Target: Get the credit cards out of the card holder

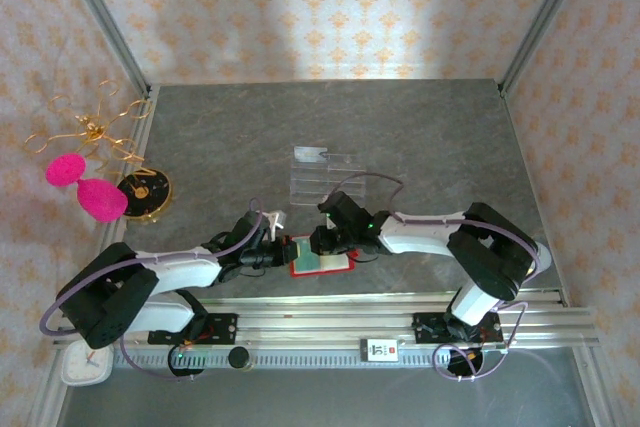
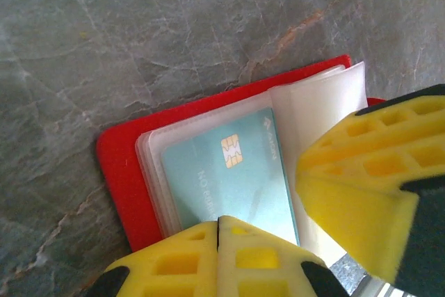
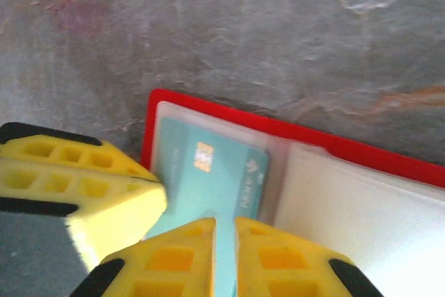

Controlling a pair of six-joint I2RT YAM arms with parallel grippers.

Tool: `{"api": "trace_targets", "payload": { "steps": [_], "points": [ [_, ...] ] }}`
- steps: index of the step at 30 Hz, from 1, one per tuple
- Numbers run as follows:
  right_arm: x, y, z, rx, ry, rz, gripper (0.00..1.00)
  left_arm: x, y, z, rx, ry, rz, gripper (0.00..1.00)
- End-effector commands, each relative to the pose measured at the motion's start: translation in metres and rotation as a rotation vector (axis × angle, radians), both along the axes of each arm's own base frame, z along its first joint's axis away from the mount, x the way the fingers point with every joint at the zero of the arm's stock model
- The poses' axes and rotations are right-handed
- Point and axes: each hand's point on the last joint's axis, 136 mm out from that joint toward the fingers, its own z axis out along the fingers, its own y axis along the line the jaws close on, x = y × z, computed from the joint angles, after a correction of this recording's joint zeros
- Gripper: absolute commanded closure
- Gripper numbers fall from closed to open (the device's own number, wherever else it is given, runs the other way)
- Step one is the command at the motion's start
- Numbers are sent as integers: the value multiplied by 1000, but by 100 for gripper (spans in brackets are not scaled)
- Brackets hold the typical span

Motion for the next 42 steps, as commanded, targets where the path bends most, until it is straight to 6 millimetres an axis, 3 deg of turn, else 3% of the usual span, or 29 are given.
{"api": "trace_targets", "payload": {
  "steps": [1,12,18,25,34,36,39,42],
  "points": [
    [1,-9,-9,-15,34,-51,86,-1,7,-14,58,7,-9,100],
    [2,-25,-21,-32,75,-115,89,-9,11,-27,82,35,-22,100],
    [-4,-16,-28,-1,111,-80,88,-9,9,-27,78,38,-34,100],
    [-7,-16,-31,9,126,-73,100,-12,7,-29,70,49,-48,100],
    [1,-51,-37,-119,55,-188,100,-11,11,-24,82,26,-39,100],
    [3,-50,-30,-102,43,-188,100,-10,8,-21,72,23,-46,100],
    [8,-38,-5,-30,-7,-156,100,-10,7,-15,64,12,-48,100],
    [7,-25,16,44,-19,-109,91,-9,9,-12,72,9,-37,100]
  ]
}}
